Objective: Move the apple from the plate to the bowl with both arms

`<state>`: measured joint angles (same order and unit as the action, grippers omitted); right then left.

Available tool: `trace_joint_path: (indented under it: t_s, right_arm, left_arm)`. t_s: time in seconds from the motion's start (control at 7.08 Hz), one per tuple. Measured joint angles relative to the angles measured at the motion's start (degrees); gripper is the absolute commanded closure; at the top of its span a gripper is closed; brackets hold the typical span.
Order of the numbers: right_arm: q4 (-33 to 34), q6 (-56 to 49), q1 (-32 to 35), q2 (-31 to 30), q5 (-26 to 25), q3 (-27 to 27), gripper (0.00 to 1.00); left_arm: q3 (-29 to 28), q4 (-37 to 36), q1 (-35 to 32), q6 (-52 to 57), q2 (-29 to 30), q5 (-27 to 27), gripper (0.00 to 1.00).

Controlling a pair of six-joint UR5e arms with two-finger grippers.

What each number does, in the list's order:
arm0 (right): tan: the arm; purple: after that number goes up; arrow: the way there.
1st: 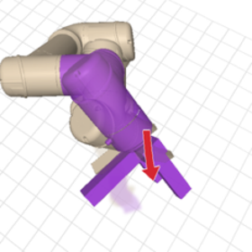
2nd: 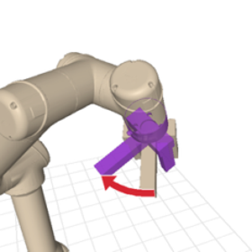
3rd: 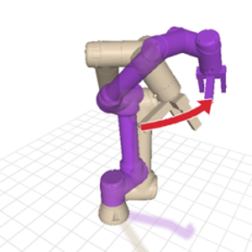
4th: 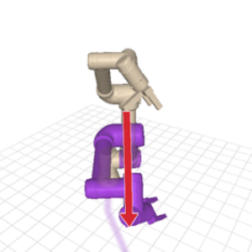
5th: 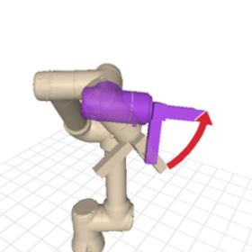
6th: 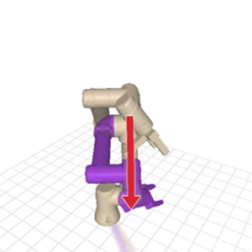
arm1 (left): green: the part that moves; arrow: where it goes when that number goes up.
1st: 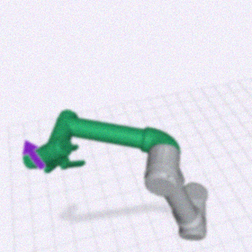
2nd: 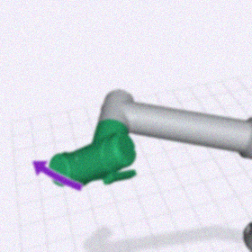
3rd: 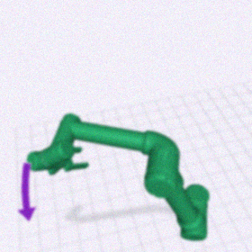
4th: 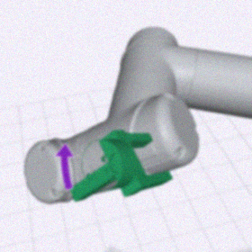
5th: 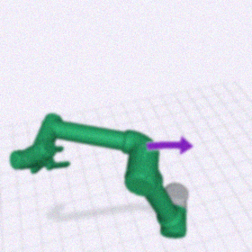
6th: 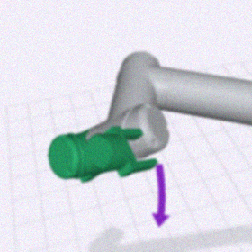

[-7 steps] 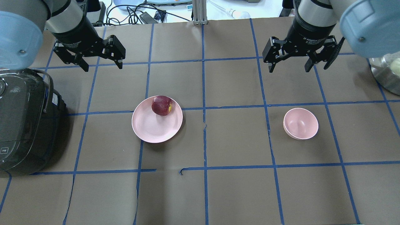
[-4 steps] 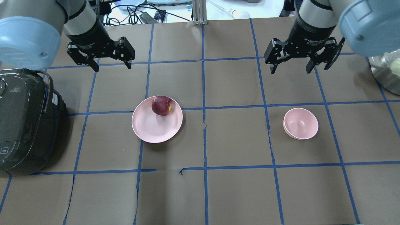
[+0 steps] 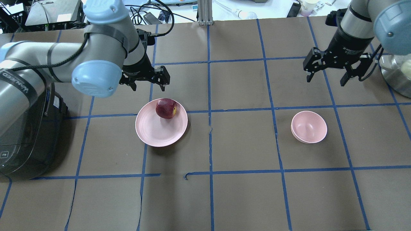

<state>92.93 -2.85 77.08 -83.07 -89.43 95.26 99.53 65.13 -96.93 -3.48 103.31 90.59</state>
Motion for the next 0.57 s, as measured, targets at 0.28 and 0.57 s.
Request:
trace_joint_path:
  t_s: [0.28, 0.57]
  right_arm:
    - [5.8, -10.0, -2.8, 1.5, -0.7, 6.8, 0.0]
    - [11.6, -19.3, -6.6, 2.8, -1.2, 14.5, 0.0]
  left_arm:
    - [4.2, -7.6, -0.9, 0.2, 3.1, 0.1, 0.04]
    - [5.6, -12.8, -1.0, 0.8, 6.1, 0.1, 0.04]
